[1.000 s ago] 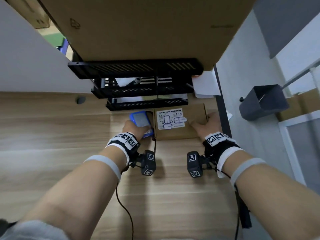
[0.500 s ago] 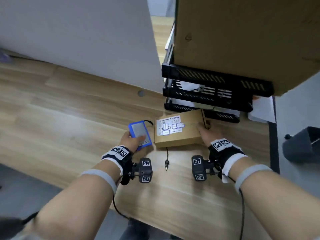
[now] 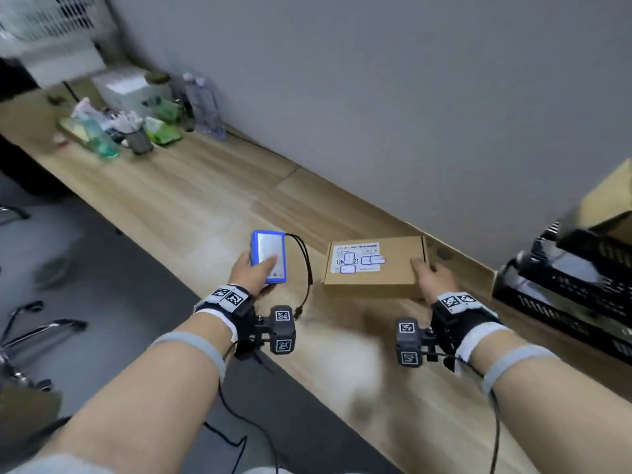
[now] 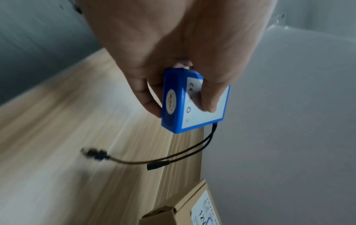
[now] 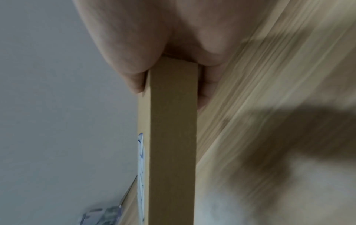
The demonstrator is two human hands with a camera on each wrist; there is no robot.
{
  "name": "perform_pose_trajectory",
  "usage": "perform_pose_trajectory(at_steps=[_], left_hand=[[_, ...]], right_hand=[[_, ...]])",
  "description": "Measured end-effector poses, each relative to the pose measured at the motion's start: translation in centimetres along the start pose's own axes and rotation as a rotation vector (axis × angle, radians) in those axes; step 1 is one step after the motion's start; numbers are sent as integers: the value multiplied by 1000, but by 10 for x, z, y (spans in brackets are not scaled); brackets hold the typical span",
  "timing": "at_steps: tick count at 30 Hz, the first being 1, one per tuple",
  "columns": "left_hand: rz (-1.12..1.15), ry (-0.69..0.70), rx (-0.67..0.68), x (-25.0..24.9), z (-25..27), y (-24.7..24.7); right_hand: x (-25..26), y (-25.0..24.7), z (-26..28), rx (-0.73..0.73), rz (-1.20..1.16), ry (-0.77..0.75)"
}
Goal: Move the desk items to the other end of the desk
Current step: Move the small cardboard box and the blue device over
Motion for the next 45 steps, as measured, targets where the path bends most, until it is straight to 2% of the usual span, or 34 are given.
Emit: perform_pose_trajectory(at_steps=[6,11,16,22,27,33,36,39,42,45], left_hand=[[171,9,-155,-34,-29,-131],[252,15,-253,-53,-52,-202],[266,12,-319,-71,-88,-259],[219,28,-377,-114,-168,-314],[155,1,-369,-148,-245,-345],[187,-54,-332,-166,-325,-365],[183,-90,-301,-175,-367,-371],[188,-140,-243,-181,-412,-378],[185,-159,-161,-189,-464,-386],[177,-169,-81,-192,-522,-400]], right_hand=[[69,114,13,74,-53,-1],[118,196,8,179,-185,68],[149,293,-48,237,-257,78],[191,401,-93,286,-293,126],[241,465,-115,321,-230,155],[290,522,-153,277,-198,169],[316,549,-168,288,-234,201],[326,586,-203,289,-388,298],[351,618,-222,256,-506,341],[378,653,-237,186,-507,348]])
Point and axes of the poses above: each hand's wrist, its own z-axis away from the middle knuckle, its own y-axis out of the palm, x = y × z, the point moved 4 cm from there along -z, towards the middle knuckle, and after that the axes turned 1 degree about x, right-handed, at the moved point
